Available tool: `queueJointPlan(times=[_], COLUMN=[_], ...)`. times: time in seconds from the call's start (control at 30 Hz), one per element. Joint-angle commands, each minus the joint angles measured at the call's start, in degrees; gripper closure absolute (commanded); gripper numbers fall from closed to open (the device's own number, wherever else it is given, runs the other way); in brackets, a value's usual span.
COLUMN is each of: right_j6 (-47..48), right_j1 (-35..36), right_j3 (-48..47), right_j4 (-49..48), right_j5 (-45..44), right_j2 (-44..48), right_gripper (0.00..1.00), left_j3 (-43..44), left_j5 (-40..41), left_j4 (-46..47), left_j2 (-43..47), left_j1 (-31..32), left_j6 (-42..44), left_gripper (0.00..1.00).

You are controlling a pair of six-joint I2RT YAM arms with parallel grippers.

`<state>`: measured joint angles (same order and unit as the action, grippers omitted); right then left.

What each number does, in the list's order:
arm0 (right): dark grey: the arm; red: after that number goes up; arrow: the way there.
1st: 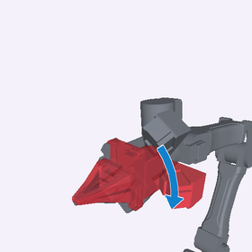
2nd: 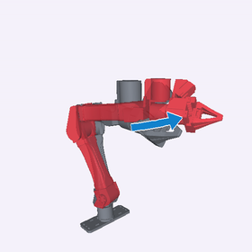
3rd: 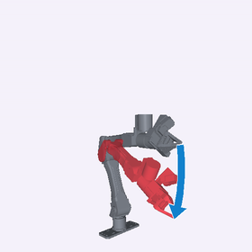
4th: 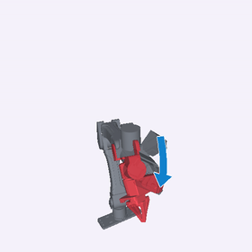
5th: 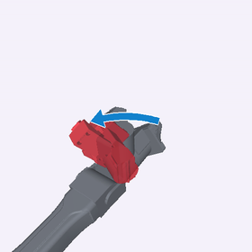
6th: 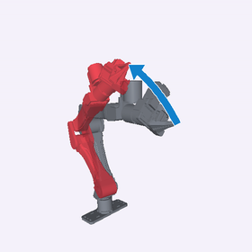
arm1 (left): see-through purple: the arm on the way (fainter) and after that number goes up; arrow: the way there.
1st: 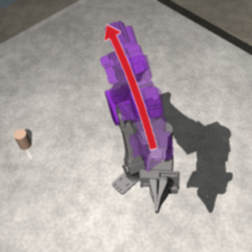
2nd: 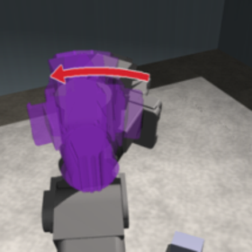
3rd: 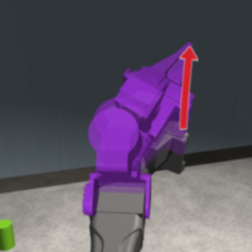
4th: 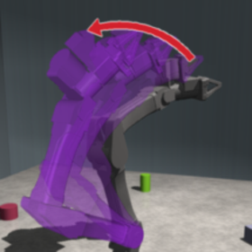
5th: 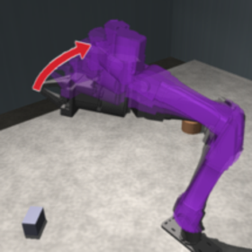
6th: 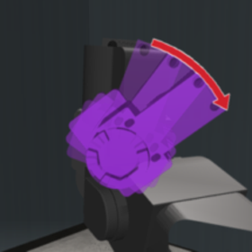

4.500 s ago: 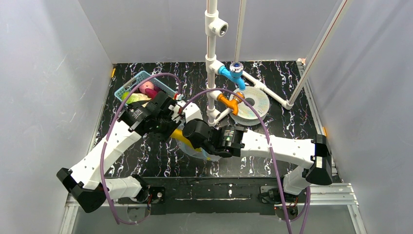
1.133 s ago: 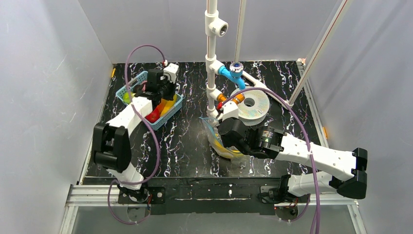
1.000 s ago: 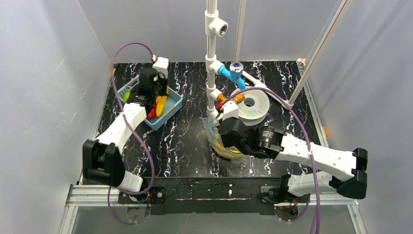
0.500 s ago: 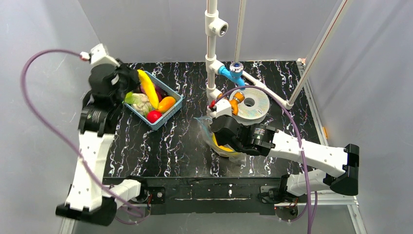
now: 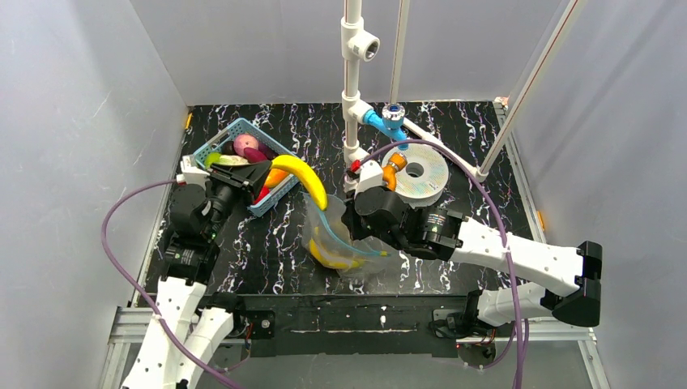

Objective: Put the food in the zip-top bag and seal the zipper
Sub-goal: Place the fake fruit in the zipper food storage bag.

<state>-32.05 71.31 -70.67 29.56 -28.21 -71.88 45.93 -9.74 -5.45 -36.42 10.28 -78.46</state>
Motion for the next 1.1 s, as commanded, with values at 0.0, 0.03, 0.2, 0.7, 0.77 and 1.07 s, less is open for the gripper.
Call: queueJointPlan(times=[0.0,0.03,0.2,0.7,0.77,1.07], right_j6=[-3.71,-4.72,-8.96,-16.07,-16.88,-15.36], right_j1=[-0.20,-0.16,-0.17,-0.20,-0.27,-0.29], right_j3=[-0.14,0.06,-0.79,-6.87,-6.94,-8.76], right_j4=[-6.50,-6.95,-8.98,-8.56,-8.63,-8.86], right_j5=[-0.46,-1.39,-3.27,2.22,2.13,-2.01], right_j2=[1.78,1.75,-0.59,-5.12,-4.67,-6.74], right_gripper=[0.99,0.99,0.99,0.99,0.99,0.99], left_j3=[0.64,1.30,1.83,-14.88,-16.02,-5.73], left_j5=[-0.83,0.71,3.40,5.11,6.32,0.50], left_j4=[6.43,2.42,-8.49,18.23,16.34,-9.63], left_j2=[6.11,7.39,10.01,13.11,16.02,16.50], left_j1=[-0.12,-0.11,-0.05,0.15,0.13,0.17], left_j6=[-7.94,-7.40,-8.13,-3.20,-2.37,5.33], left_gripper=[1.00,1.00,1.00,1.00,1.00,1.00])
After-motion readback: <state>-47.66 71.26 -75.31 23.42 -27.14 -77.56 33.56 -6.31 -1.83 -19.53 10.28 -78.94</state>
